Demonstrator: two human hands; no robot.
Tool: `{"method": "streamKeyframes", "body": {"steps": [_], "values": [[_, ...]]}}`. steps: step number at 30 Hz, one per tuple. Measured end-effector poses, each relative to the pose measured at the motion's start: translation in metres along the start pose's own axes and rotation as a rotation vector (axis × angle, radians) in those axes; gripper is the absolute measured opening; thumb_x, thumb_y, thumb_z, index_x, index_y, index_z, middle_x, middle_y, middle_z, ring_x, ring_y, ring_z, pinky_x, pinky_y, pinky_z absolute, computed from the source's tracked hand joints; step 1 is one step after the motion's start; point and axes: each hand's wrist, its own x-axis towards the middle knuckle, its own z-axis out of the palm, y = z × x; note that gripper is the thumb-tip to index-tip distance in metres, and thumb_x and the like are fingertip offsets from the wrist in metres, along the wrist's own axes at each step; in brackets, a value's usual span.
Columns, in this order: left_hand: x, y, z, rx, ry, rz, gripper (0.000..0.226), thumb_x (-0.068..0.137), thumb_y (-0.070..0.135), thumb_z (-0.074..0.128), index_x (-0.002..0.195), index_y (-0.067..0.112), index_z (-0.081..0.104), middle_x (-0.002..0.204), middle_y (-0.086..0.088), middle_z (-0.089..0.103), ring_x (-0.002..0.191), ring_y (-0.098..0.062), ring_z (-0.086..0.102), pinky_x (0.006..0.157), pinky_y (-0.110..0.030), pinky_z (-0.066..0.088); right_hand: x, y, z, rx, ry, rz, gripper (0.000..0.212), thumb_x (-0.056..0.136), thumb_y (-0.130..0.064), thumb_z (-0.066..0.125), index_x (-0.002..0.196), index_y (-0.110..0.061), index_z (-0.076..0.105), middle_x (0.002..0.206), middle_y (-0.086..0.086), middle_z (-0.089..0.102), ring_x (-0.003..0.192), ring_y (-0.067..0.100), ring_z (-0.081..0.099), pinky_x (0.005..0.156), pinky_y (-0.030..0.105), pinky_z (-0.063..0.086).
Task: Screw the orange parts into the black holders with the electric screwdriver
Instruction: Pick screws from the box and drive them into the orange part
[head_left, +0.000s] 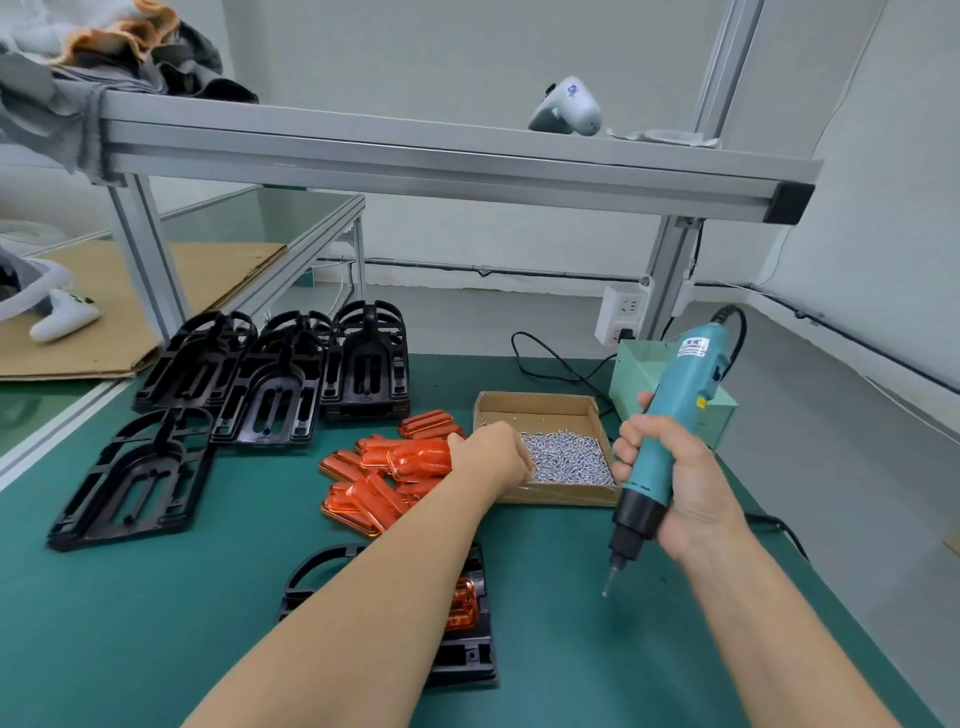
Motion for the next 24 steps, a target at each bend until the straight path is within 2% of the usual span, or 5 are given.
{"method": "streamKeyframes", "body": {"steps": [9,16,19,21,24], "values": [[0.01,0.004,0.006,0.084,0.027,0.005,0.008,0.085,0.023,0.068,0.084,0.022,0.076,0.093,0.007,0.071,0.1,-0.018,0.056,0.103,-0.044,0.022,0.009,0.007,0.013,0.025,0.015,-0.077,0.031,0.082,0.004,0.06,0.073,-0.024,0.052,0.059,-0.001,0.051,0.052,0.013,0.052,0.05,0.023,0.046],[0.006,0.002,0.008,0.038,0.042,0.057,0.019,0.087,0.015,0.056,0.073,0.023,0.065,0.077,0.004,0.06,0.086,-0.019,0.055,0.092,-0.038,0.023,0.002,0.009,0.008,-0.029,0.042,-0.172,0.027,0.069,-0.001,0.067,0.076,-0.023,0.054,0.057,-0.002,0.049,0.05,0.013,0.048,0.051,0.025,0.045],[0.0,-0.002,0.003,-0.106,0.093,0.108,0.019,0.089,0.013,0.056,0.073,0.02,0.063,0.077,0.003,0.064,0.079,-0.017,0.057,0.085,-0.032,0.029,-0.003,0.001,0.008,-0.024,0.061,-0.229,0.022,0.068,-0.003,0.066,0.07,-0.023,0.056,0.056,-0.002,0.049,0.049,0.012,0.048,0.051,0.024,0.045],[-0.009,-0.008,-0.005,-0.321,0.13,0.132,0.014,0.088,0.012,0.061,0.075,0.016,0.065,0.078,0.004,0.067,0.075,-0.012,0.06,0.077,-0.025,0.044,-0.007,-0.004,0.009,0.018,0.073,-0.258,0.021,0.068,-0.003,0.065,0.067,-0.023,0.057,0.058,-0.001,0.049,0.049,0.013,0.049,0.051,0.024,0.047],[-0.03,-0.016,-0.018,-0.668,0.181,0.132,0.008,0.081,0.008,0.07,0.074,0.012,0.068,0.073,0.003,0.069,0.067,-0.006,0.06,0.062,-0.016,0.049,-0.011,-0.01,0.016,0.102,0.076,-0.283,0.021,0.068,-0.004,0.064,0.07,-0.022,0.054,0.063,0.001,0.053,0.052,0.015,0.053,0.057,0.026,0.052]]}}
